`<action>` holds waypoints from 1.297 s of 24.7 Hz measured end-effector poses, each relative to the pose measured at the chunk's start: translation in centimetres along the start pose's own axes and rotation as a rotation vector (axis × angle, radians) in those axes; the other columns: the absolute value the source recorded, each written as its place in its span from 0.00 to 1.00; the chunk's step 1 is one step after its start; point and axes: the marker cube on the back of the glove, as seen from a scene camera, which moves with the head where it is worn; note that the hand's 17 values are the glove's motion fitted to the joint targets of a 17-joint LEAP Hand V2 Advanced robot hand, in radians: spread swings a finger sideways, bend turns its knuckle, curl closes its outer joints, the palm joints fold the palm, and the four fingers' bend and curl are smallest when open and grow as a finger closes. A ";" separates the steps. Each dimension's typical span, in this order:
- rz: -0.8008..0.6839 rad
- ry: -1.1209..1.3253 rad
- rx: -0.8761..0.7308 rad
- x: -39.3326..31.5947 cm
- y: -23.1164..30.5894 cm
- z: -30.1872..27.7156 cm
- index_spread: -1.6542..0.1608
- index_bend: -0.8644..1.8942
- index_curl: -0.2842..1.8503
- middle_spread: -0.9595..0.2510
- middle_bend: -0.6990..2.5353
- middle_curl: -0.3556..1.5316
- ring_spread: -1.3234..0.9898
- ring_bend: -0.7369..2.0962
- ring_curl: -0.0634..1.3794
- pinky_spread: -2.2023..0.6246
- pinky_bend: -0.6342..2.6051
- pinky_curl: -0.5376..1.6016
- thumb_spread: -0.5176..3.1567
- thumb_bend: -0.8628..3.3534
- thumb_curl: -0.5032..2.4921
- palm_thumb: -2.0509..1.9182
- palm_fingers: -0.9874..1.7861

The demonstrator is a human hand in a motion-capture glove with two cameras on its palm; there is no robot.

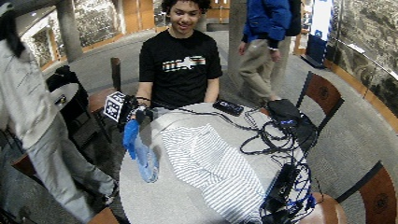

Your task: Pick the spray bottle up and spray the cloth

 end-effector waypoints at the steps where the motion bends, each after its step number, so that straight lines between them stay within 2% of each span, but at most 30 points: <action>1: 0.006 0.001 -0.002 0.1 -0.6 0.2 0.74 0.34 0.22 0.82 0.29 0.39 0.55 0.39 0.27 0.82 0.40 0.40 0.44 0.21 0.29 0.71 0.57; 14: 0.091 -0.002 0.001 1.7 -9.2 3.9 0.74 0.34 0.21 0.83 0.29 0.39 0.56 0.40 0.28 0.83 0.42 0.41 0.43 0.20 0.29 0.72 0.55; 32: 0.111 0.011 -0.074 3.0 -14.1 6.5 0.73 0.36 0.22 0.83 0.29 0.40 0.57 0.38 0.27 0.85 0.42 0.40 0.40 0.19 0.28 0.68 0.52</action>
